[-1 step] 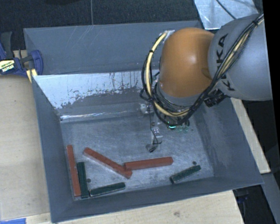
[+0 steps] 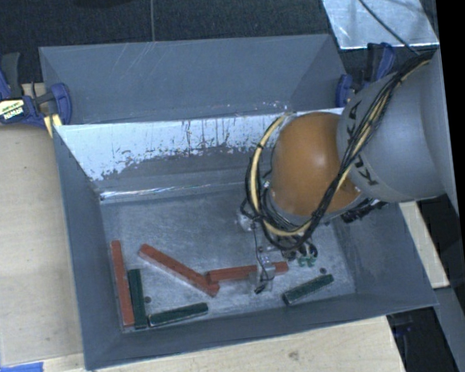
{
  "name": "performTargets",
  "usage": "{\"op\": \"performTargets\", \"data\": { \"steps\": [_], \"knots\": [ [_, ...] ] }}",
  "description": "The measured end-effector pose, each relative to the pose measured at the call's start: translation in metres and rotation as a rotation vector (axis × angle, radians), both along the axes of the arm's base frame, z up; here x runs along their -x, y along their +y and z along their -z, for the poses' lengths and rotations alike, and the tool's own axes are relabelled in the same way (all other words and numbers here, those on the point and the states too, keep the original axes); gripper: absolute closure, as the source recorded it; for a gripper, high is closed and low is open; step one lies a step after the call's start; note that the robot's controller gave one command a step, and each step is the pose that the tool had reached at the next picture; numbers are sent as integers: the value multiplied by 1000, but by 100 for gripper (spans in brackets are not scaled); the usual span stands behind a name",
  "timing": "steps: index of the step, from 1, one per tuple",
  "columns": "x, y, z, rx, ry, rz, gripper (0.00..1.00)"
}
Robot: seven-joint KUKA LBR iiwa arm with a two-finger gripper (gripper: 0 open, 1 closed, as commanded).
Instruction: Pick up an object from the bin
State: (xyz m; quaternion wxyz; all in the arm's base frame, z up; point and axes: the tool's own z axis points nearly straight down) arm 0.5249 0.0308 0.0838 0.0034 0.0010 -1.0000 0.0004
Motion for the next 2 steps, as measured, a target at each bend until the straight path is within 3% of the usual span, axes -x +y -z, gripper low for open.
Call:
{"op": "performTargets", "data": {
  "steps": [1, 2],
  "knots": [
    [-3, 1, -4, -1, -9, 0, 100],
    [-3, 1, -4, -1, -9, 0, 0]
  ]
}}
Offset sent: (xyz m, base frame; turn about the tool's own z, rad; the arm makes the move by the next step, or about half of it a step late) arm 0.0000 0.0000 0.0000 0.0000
